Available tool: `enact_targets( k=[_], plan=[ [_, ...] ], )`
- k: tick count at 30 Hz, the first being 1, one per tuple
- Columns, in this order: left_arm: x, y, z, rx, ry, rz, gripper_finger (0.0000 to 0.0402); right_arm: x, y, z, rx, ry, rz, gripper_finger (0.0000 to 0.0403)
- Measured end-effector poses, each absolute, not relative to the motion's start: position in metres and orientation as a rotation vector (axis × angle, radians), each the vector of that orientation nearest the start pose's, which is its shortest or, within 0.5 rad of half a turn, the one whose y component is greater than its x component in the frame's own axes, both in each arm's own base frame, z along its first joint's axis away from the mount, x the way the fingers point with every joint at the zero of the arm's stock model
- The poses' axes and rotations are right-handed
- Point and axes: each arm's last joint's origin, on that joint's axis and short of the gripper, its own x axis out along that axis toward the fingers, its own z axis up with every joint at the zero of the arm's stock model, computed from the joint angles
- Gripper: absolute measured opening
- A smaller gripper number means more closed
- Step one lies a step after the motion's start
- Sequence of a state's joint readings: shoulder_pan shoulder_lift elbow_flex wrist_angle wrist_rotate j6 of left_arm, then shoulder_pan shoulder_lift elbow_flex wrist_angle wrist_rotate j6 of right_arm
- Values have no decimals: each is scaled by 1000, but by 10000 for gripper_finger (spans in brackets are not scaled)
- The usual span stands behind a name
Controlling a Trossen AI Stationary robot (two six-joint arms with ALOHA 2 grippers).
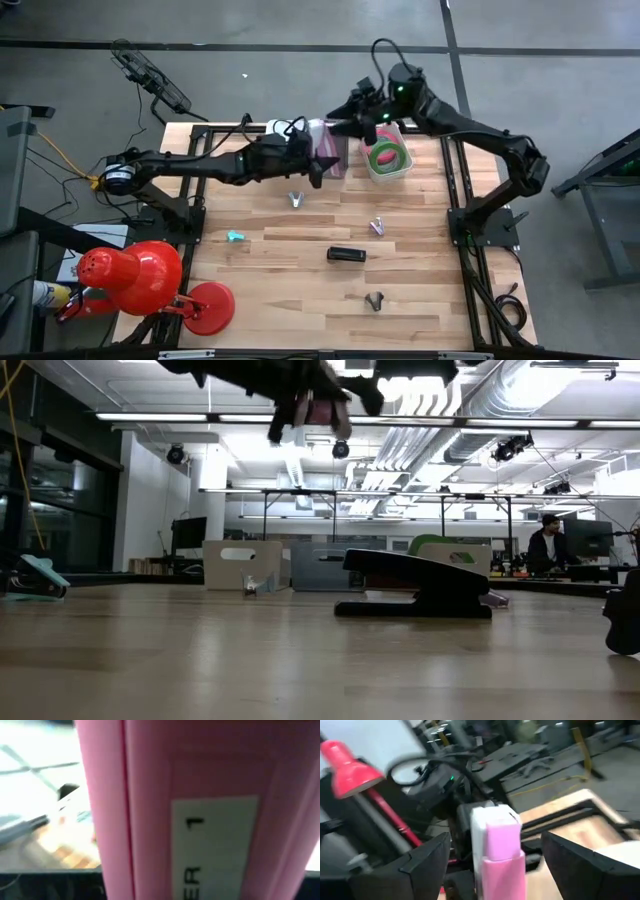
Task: Pick and place Stapler, Stapler remover, tape
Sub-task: Put the pink stapler into the black bin
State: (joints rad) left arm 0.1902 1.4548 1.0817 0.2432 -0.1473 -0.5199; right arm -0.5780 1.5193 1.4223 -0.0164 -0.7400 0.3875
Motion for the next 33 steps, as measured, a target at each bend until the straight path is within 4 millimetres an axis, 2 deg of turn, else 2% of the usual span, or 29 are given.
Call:
enact_targets(
  k=[9, 19, 23, 27, 30, 33],
  plan=[
    [320, 111, 297, -681, 155, 484, 134, 238, -190, 404, 409, 219, -243, 304],
    [325, 161, 253, -890, 207, 599, 134, 175, -181, 417, 338, 340, -593, 304],
    [328, 175, 238, -936, 214, 633, 134, 158, -175, 417, 315, 406, -687, 304],
    [340, 187, 236, -950, 241, 647, 134, 149, -174, 414, 306, 465, -737, 304],
    [355, 195, 239, -928, 317, 642, 134, 145, -175, 412, 308, 495, -752, 304],
    [364, 203, 241, -922, 466, 696, 134, 142, -174, 409, 322, 533, -756, 304]
  ],
)
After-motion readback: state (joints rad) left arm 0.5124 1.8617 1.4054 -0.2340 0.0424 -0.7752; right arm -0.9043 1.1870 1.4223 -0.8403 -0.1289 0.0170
